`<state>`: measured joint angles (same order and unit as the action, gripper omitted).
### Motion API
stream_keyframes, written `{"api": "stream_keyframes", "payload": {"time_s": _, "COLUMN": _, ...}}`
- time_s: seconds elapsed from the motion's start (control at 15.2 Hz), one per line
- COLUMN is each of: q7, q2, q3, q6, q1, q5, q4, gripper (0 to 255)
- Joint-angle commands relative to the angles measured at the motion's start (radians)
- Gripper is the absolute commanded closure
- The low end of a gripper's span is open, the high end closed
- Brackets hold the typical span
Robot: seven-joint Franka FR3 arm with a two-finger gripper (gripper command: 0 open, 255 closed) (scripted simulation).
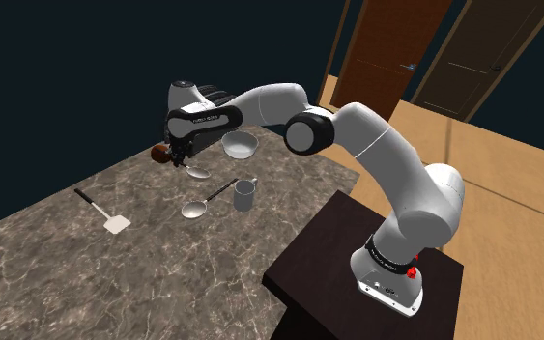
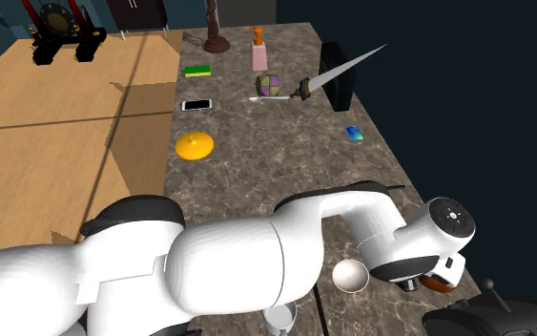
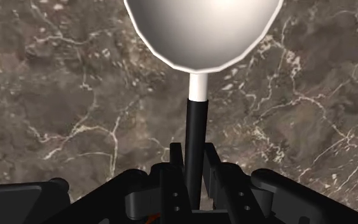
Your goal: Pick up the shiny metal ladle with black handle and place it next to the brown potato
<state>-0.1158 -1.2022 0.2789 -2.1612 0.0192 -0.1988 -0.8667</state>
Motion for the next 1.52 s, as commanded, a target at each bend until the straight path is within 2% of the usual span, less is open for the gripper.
{"api": "stream_keyframes", "payload": {"time_s": 0.0, "q7": 0.002, "q2": -0.023, "q3": -0.002, "q6": -0.007, "q1": 0.004, "q5": -0.001, "q4": 0.017, "gripper": 255}}
{"api": "stream_keyframes", "payload": {"time_s": 0.59, "q7": 0.014, "q2": -0.147, "q3": -0.011, "q6": -0.024, "q1": 0.022, "q5": -0.003, "q4": 0.126, "gripper": 255}}
{"api": "stream_keyframes", "payload": {"time_s": 1.06, "q7": 0.014, "q2": -0.147, "q3": -0.011, "q6": -0.024, "q1": 0.023, "q5": -0.003, "q4": 0.126, "gripper": 255}}
{"api": "stream_keyframes", "payload": {"time_s": 1.12, "q7": 0.014, "q2": -0.161, "q3": -0.011, "q6": -0.009, "q1": 0.029, "q5": -0.002, "q4": 0.156, "gripper": 0}}
{"api": "stream_keyframes", "payload": {"time_s": 1.45, "q7": 0.014, "q2": -0.147, "q3": -0.011, "q6": -0.024, "q1": 0.023, "q5": -0.003, "q4": 0.126, "gripper": 0}}
